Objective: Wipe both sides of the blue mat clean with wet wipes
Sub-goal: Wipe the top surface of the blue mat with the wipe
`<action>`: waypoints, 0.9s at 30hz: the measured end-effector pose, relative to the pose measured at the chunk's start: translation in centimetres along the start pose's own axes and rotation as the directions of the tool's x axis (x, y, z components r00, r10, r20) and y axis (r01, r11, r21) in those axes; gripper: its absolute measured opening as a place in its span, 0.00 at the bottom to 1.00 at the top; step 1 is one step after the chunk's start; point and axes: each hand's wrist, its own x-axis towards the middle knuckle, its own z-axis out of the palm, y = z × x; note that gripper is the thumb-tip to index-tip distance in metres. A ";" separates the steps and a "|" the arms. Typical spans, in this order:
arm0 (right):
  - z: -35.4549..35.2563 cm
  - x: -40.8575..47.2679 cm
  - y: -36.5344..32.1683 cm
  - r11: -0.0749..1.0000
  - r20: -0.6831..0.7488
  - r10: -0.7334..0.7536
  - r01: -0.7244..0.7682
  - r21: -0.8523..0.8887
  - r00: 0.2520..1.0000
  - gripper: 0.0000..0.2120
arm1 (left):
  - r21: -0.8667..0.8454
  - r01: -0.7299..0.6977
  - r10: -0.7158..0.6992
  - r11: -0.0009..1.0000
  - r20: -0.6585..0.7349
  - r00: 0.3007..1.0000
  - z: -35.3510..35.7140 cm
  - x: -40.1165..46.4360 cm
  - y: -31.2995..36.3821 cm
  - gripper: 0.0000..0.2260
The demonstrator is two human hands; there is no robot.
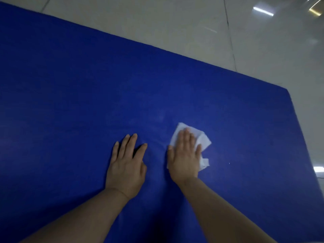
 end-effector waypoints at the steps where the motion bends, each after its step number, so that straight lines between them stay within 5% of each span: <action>1: 0.3 -0.9 -1.1 0.992 -0.003 -0.127 0.127 -0.003 0.992 0.32 | 0.002 0.004 -0.004 1.000 0.010 1.000 -0.1 0.0 0.0 0.23; 4: 1.3 -2.3 -0.4 0.907 0.005 -0.419 0.419 -0.038 0.908 0.27 | 0.000 0.008 -0.008 1.000 0.015 1.000 -0.2 0.1 0.0 0.24; 7: 0.9 -0.8 4.7 0.990 -0.057 -0.140 0.138 -0.036 0.989 0.30 | 0.002 0.009 -0.009 1.000 0.005 1.000 -0.1 0.1 0.0 0.24; 10: 0.4 0.0 6.2 0.982 0.059 0.182 -0.184 0.042 0.982 0.31 | 0.017 0.010 -0.010 1.000 0.005 1.000 -0.1 0.1 0.0 0.24; 13: 0.5 -2.3 1.2 0.996 -0.040 -0.093 0.093 0.008 0.995 0.30 | 0.035 0.012 -0.012 0.999 0.021 1.000 -0.1 0.1 0.0 0.24; 16: 1.6 -4.2 0.0 0.907 -0.001 -0.420 0.419 -0.045 0.908 0.27 | 0.044 0.014 -0.015 0.999 0.032 0.999 -0.2 0.3 0.0 0.24; 18: 1.3 -3.2 3.0 0.952 -0.023 -0.304 0.303 -0.046 0.952 0.27 | 0.037 0.016 -0.018 0.999 0.035 0.999 -0.2 0.2 0.0 0.24; 20: 1.1 -1.8 7.5 1.000 -0.050 -0.009 0.008 -0.005 0.999 0.33 | 0.035 0.018 -0.019 0.999 0.033 0.999 -0.1 0.2 0.0 0.24; 23: 0.2 -1.1 10.7 0.929 0.091 0.342 -0.351 0.118 0.935 0.30 | 0.036 0.016 -0.018 0.999 0.034 0.999 -0.1 0.2 0.0 0.24; 25: 0.6 -2.2 8.5 0.955 -0.004 0.289 -0.288 0.074 0.957 0.28 | 0.034 0.017 -0.018 0.999 0.034 0.999 -0.1 0.2 0.0 0.24; 27: 1.1 -3.9 5.3 0.997 -0.041 0.045 -0.042 0.058 0.998 0.30 | 0.030 0.017 -0.018 0.999 0.033 0.999 -0.2 0.2 0.1 0.24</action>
